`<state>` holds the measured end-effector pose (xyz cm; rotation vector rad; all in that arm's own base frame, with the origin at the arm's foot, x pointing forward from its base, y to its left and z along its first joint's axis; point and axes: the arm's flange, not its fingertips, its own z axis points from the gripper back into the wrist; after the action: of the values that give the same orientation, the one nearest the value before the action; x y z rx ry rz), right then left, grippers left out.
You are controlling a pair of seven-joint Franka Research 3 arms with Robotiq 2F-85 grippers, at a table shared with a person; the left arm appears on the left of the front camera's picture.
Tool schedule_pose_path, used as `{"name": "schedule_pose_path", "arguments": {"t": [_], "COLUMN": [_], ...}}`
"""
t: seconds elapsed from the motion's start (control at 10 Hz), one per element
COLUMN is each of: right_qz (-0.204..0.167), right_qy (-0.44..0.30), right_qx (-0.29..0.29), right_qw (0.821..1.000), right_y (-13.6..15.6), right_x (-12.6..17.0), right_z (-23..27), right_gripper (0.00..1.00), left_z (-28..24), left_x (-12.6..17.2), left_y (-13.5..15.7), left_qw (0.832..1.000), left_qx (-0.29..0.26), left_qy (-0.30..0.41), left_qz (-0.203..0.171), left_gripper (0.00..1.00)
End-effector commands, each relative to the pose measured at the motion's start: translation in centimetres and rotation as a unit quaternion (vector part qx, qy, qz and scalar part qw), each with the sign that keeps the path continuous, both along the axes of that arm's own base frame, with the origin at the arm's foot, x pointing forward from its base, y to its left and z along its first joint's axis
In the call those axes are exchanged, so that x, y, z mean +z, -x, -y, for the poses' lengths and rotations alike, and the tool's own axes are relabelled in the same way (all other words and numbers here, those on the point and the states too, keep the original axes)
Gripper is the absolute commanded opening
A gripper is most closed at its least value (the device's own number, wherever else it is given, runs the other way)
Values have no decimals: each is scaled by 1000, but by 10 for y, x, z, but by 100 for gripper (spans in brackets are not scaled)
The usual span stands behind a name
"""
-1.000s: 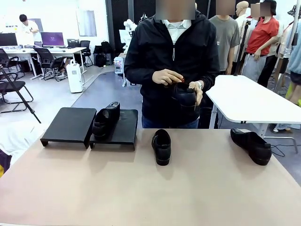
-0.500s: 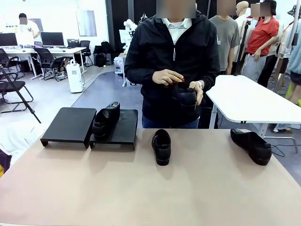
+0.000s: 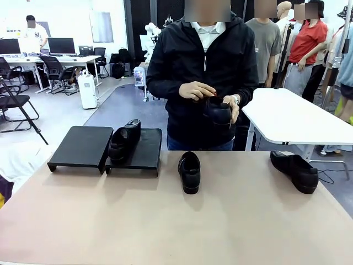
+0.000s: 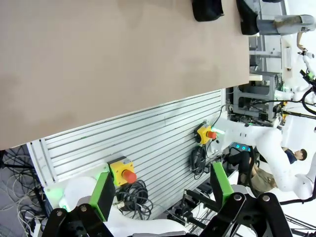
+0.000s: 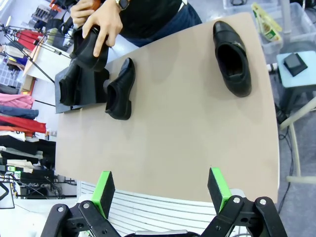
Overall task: Organize the shoes by placing them on the stand.
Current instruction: Pick up one Shoe and place it in the middle of the table.
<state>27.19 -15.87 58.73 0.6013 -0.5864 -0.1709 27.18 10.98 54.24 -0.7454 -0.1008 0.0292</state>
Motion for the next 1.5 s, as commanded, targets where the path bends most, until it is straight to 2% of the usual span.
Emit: {"name": "schedule_pose_path", "arguments": {"t": [0.0,0.1,0.3,0.4,0.5,0.6,0.7,0.8,0.9,1.0,1.1,1.3,1.4], "right_qz": [2,0,-45,-63,-85,-122,-137,-141,-157,-175,-159,-173,-177], "right_qy": [-9,0,100,155,224,304,351,369,360,323,353,351,358], "right_qx": [-3,0,11,46,90,103,144,177,196,198,171,182,194], "right_qw": [1000,1000,994,985,967,939,915,901,898,909,906,902,896], "right_y": [0,0,-68,-105,-146,-188,-228,-254,-262,-246,-257,-265,-284], "right_x": [3,0,18,19,13,-2,-24,-46,-53,-27,-73,-66,-81], "right_z": [-1,0,-38,-60,-78,-92,-97,-100,-100,-103,-112,-107,-102], "right_gripper": [100,100,100,100,100,100,100,100,100,100,100,100,100], "left_z": [1,1,1,1,1,1,1,1,1,1,1,1,1], "left_x": [1,1,1,1,1,1,1,1,1,1,1,1,1], "left_y": [0,0,0,0,0,0,0,0,0,0,0,0,0], "left_qw": [1000,1000,1000,1000,1000,1000,1000,1000,1000,1000,1000,1000,1000], "left_qx": [2,2,2,2,2,2,2,2,2,2,2,2,2], "left_qy": [6,6,6,6,6,6,6,6,6,6,6,6,6], "left_qz": [-6,-6,-6,-6,-6,-6,-6,-6,-6,-6,-6,-6,-6], "left_gripper": [100,100,100,100,100,100,100,100,100,100,100,100,100]}}
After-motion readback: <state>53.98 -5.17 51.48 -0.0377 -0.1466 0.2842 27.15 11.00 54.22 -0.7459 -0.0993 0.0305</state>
